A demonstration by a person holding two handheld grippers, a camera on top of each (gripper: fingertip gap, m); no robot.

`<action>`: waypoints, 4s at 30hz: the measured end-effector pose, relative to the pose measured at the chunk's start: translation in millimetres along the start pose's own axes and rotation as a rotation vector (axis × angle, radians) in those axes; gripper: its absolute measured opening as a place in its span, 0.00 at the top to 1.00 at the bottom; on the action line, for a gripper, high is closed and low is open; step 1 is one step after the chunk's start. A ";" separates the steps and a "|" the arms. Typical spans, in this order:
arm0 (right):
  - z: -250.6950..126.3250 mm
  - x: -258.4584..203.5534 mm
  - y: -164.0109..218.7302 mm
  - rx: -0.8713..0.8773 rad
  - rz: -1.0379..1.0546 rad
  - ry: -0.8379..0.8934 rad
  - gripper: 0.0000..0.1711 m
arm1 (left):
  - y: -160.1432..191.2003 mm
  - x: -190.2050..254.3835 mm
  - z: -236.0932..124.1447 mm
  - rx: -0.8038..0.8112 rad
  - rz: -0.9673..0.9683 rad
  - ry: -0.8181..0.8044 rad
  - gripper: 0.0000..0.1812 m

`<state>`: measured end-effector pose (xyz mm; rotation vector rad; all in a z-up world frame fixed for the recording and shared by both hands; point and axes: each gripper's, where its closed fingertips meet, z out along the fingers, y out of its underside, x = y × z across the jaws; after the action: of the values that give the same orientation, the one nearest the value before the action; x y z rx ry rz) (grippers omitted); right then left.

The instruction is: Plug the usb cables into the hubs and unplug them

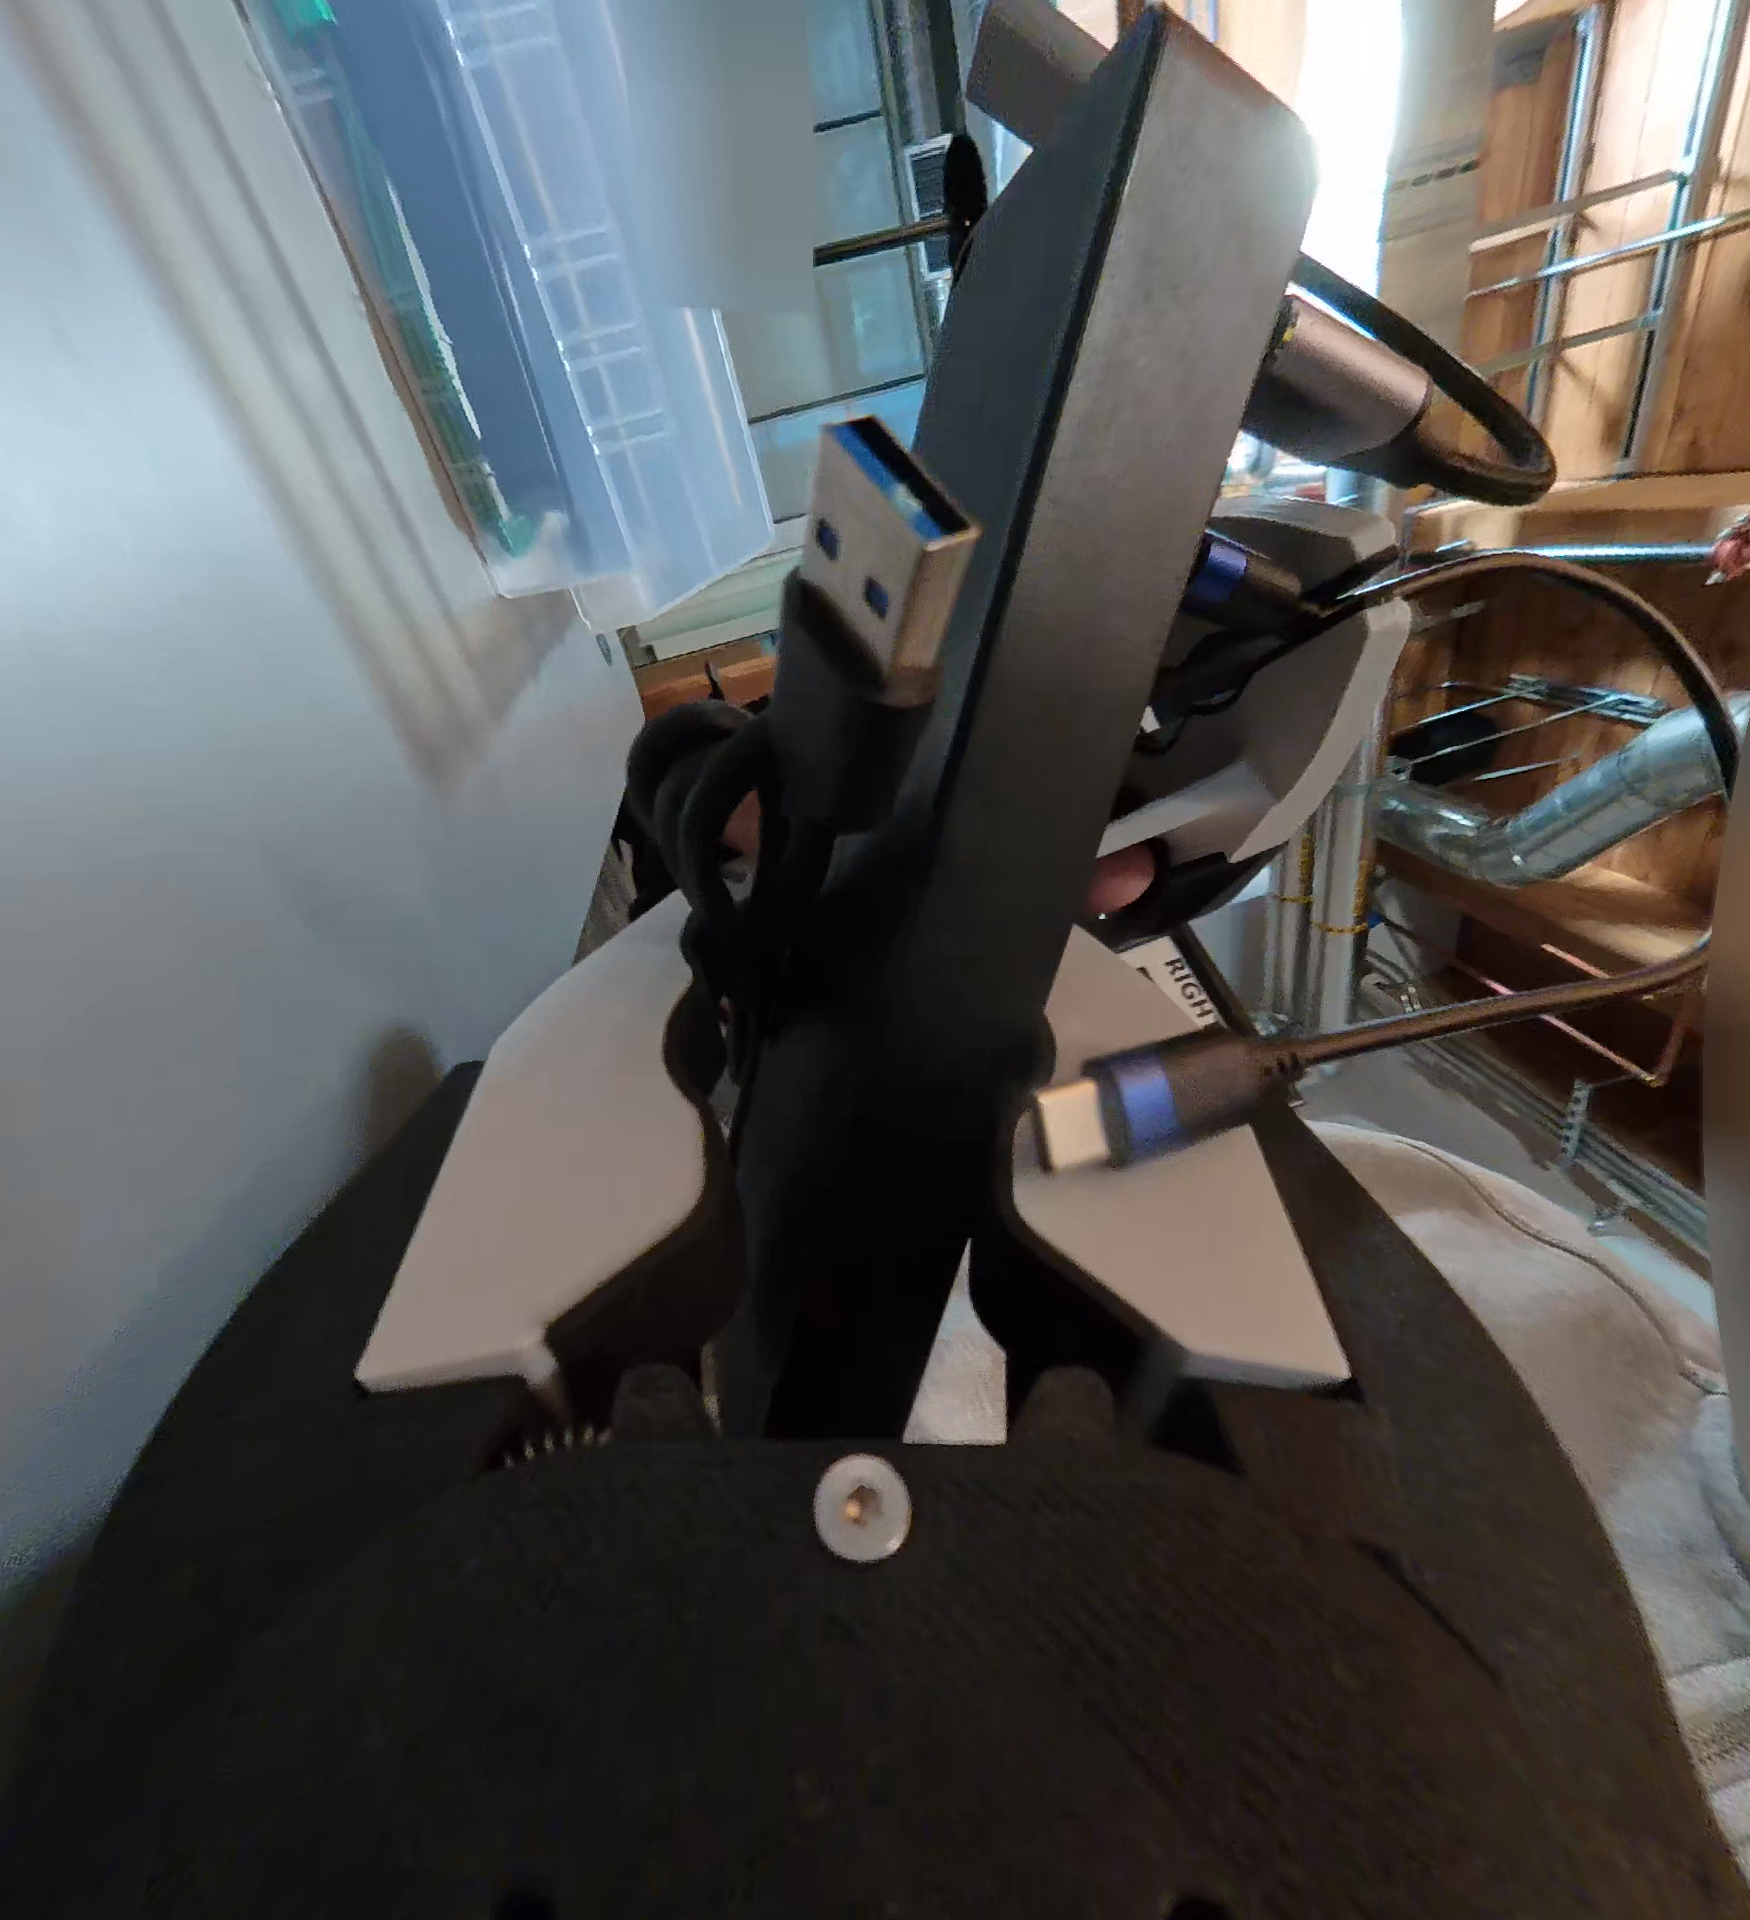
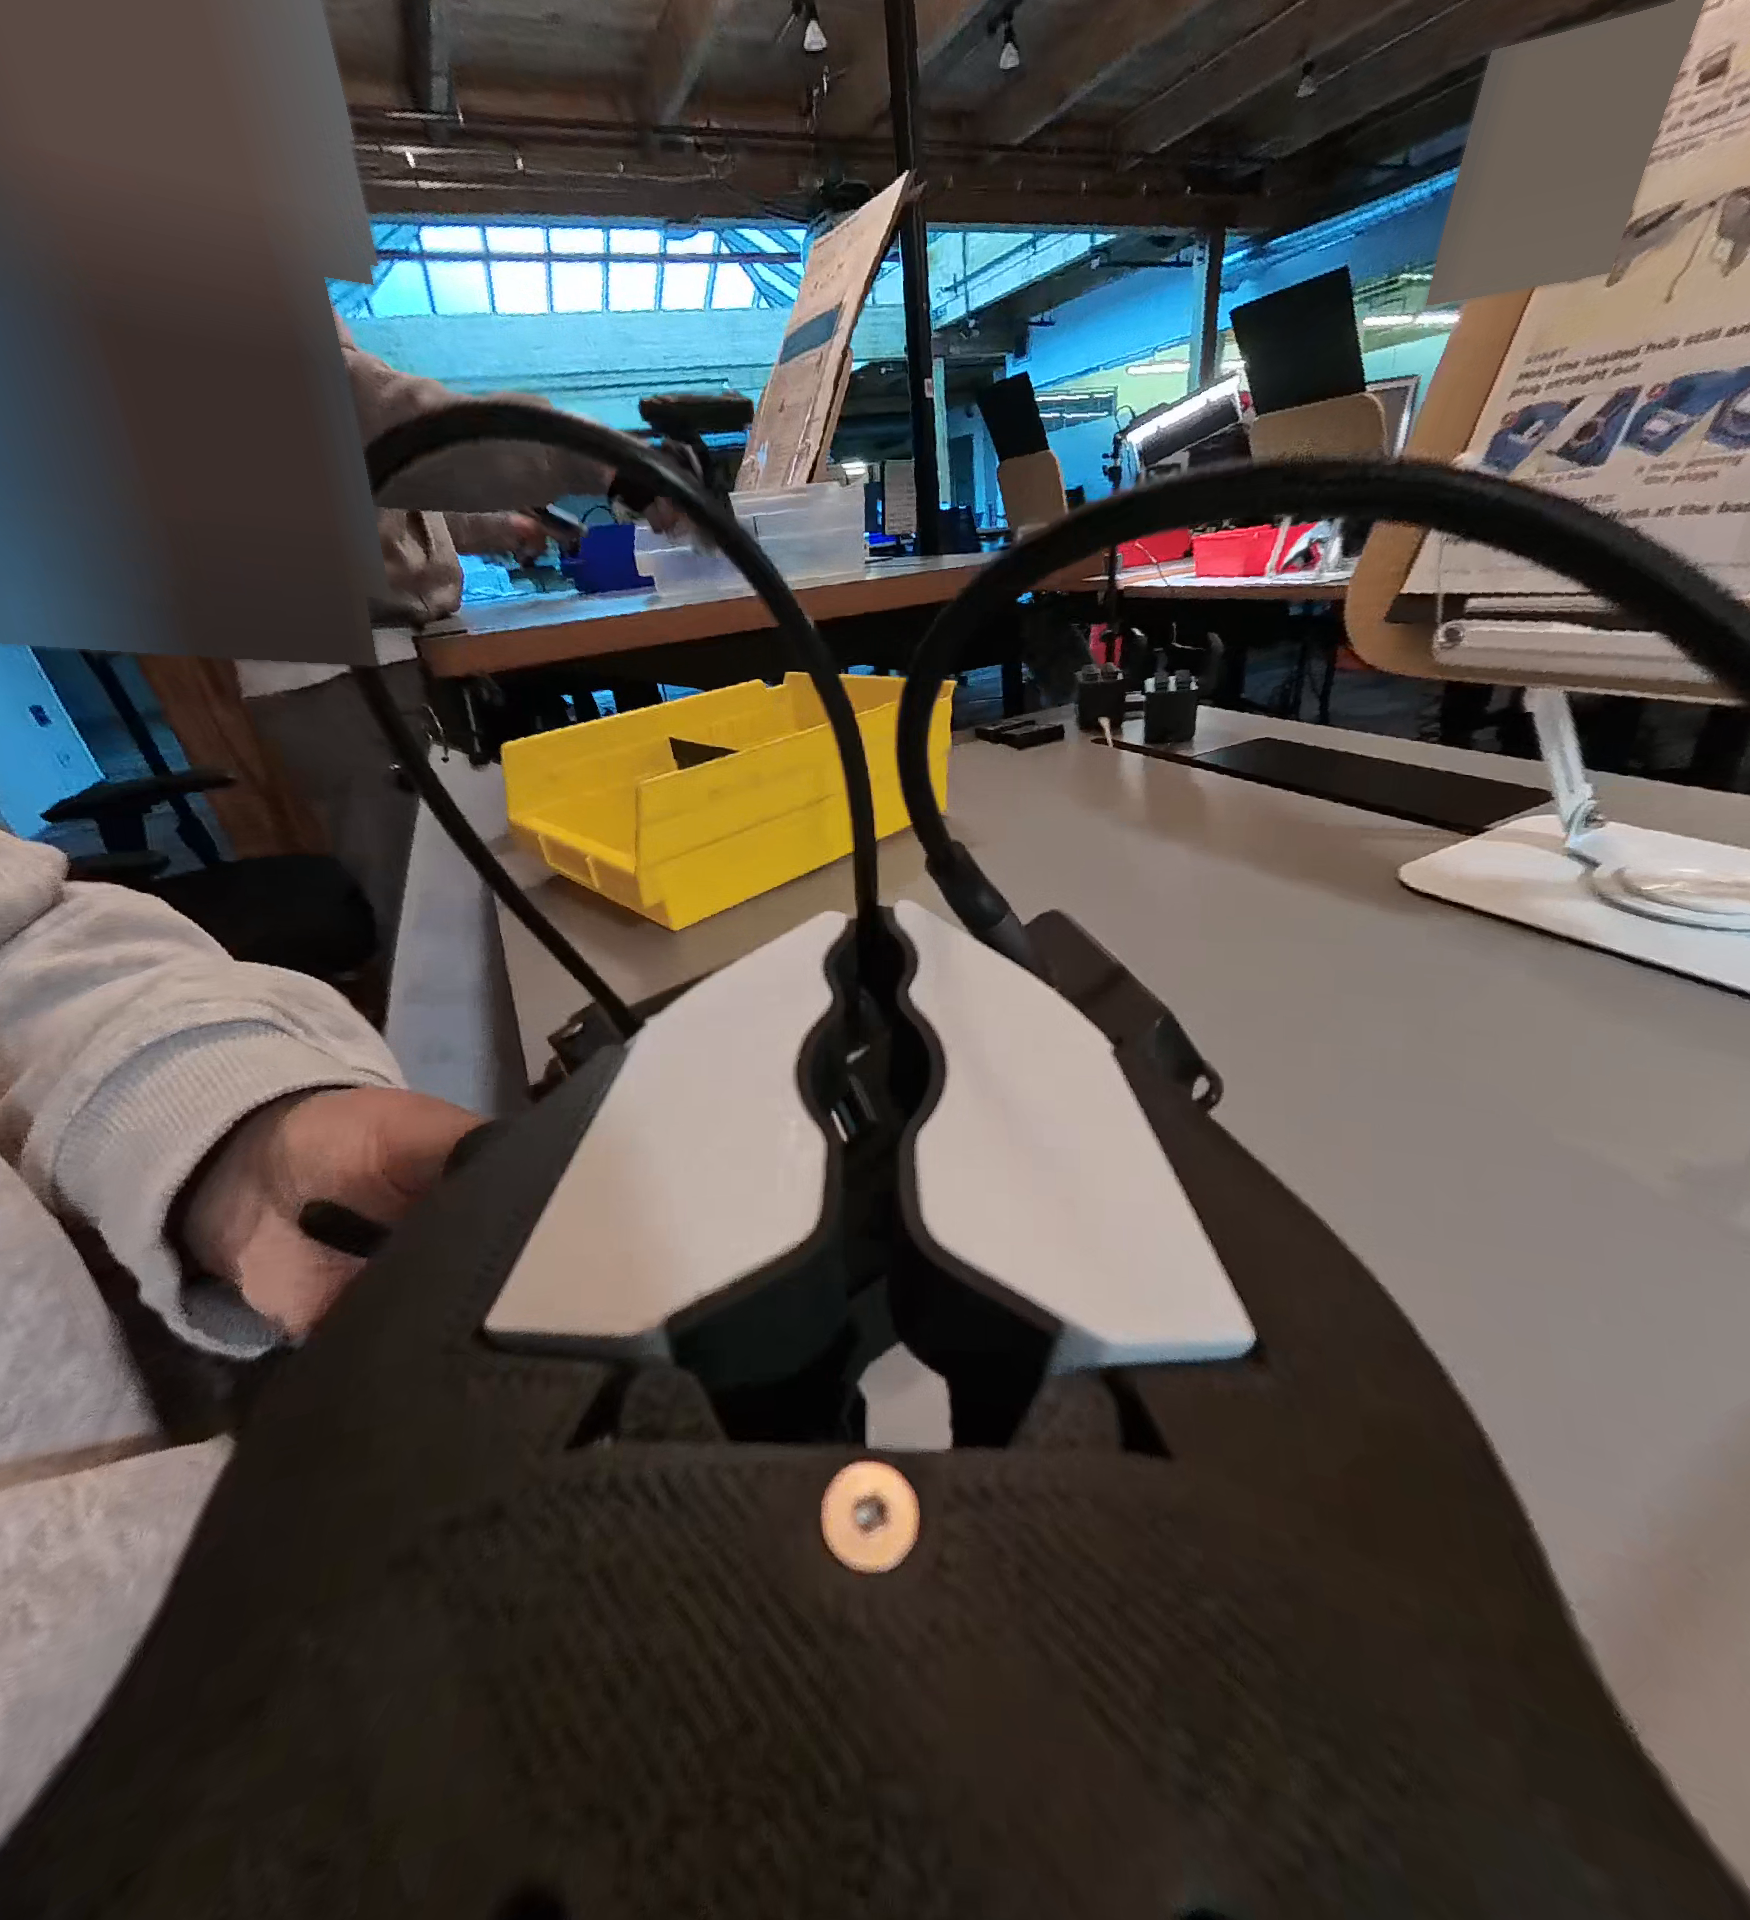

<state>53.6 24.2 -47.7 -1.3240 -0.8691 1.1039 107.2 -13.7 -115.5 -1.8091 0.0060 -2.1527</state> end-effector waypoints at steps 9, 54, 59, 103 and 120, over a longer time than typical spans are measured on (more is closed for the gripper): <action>2.8 -3.1 2.6 -0.063 -0.565 0.239 0.98 | -13.8 -15.3 -14.4 0.003 0.317 -0.236 0.77; 5.2 26.0 36.4 0.097 0.719 0.056 0.73 | -92.0 -30.7 -78.3 -0.104 1.354 -1.021 0.77; 6.2 23.8 44.7 0.043 0.709 0.088 0.75 | -92.8 -32.7 -78.7 -0.130 1.372 -1.056 0.77; 12.9 0.6 47.5 -0.010 0.914 0.059 0.98 | -103.0 -37.9 -81.2 -0.186 1.331 -1.045 0.78; 1.2 10.8 23.0 0.079 0.835 -0.032 0.98 | -165.2 39.1 -169.5 0.230 1.254 -1.090 0.79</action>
<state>52.7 33.1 -71.6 -1.6511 -0.2612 1.7733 -101.3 98.1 -76.1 -1.7915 0.4600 -0.2483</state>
